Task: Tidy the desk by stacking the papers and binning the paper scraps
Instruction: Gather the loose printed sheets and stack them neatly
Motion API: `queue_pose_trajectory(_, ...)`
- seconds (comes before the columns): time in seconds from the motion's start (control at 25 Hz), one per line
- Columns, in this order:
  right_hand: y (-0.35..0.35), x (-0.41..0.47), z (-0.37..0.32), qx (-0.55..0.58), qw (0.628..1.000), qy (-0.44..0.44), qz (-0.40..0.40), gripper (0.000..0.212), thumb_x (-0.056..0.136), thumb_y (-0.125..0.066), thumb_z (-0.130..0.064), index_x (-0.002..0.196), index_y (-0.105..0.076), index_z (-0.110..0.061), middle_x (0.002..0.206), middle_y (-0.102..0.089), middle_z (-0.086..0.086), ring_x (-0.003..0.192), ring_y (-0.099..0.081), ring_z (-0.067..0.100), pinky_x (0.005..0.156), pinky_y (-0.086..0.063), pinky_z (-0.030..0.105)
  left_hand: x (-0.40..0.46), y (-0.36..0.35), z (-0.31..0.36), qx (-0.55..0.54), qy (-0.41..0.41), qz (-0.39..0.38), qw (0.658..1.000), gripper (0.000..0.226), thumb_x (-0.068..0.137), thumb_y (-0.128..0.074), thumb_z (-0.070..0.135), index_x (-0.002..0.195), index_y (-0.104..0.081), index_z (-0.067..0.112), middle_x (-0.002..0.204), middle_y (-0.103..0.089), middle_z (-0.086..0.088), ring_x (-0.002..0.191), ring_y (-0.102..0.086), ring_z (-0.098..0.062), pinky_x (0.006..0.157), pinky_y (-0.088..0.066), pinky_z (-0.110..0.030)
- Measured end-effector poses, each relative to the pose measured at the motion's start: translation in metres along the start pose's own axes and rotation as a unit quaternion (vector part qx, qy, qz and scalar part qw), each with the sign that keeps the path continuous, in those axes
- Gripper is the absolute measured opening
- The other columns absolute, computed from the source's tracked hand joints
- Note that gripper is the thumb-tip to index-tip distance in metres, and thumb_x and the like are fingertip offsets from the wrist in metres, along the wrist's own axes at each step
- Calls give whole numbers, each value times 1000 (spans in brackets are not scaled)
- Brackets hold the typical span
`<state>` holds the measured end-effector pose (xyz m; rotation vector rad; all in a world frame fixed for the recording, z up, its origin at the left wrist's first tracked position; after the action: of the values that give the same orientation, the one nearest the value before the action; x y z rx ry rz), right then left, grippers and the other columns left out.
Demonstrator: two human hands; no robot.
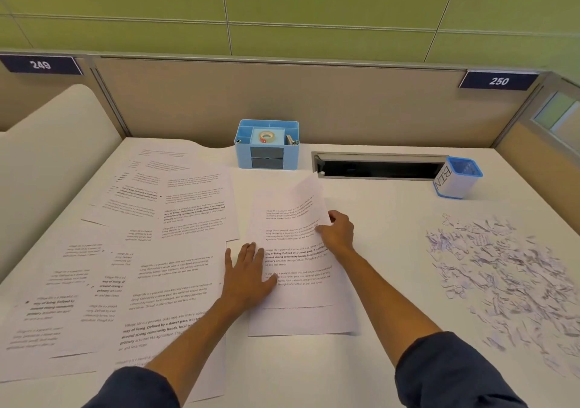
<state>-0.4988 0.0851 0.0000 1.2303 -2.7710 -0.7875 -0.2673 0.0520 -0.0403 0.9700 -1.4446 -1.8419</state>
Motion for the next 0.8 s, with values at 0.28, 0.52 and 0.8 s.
queue_pose_trajectory(0.28, -3, 5, 2, 96, 988, -87, -88, 23, 85, -66, -11, 107, -68, -13, 108, -72, 10, 91, -69, 28, 85, -57, 44, 1, 8, -6, -39, 10, 1, 999, 111, 59, -2, 73, 153, -21, 17, 162, -17, -3, 151, -6, -18, 118, 9, -50)
queue_pose_trajectory(0.52, 25, -27, -59, 182, 973, 16, -139, 21, 93, -61, -15, 113, -66, -13, 104, -72, 7, 82, -73, 27, 67, -60, 38, 14, 73, -17, -321, 72, 118, 937, 82, 91, -61, 49, 152, -23, 11, 158, -30, -9, 145, -29, -28, 118, -21, -47)
queue_pose_trajectory(0.8, 76, -62, -123, 294, 937, 133, -136, 18, 89, -65, -14, 107, -67, -12, 100, -74, 8, 84, -72, 30, 68, -60, 39, 40, 182, -13, -659, -21, 71, 748, 65, 60, -82, 45, 118, -64, 22, 109, -74, 1, 102, -70, -28, 88, -57, -50)
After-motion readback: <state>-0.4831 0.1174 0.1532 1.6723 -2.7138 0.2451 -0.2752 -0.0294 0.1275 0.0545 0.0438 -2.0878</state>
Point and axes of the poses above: each hand's wrist, its own x-axis towards the middle knuckle, its own y-axis out of the back of the hand, z = x × y, the point moved 7 cm from there along x, towards the middle knuckle
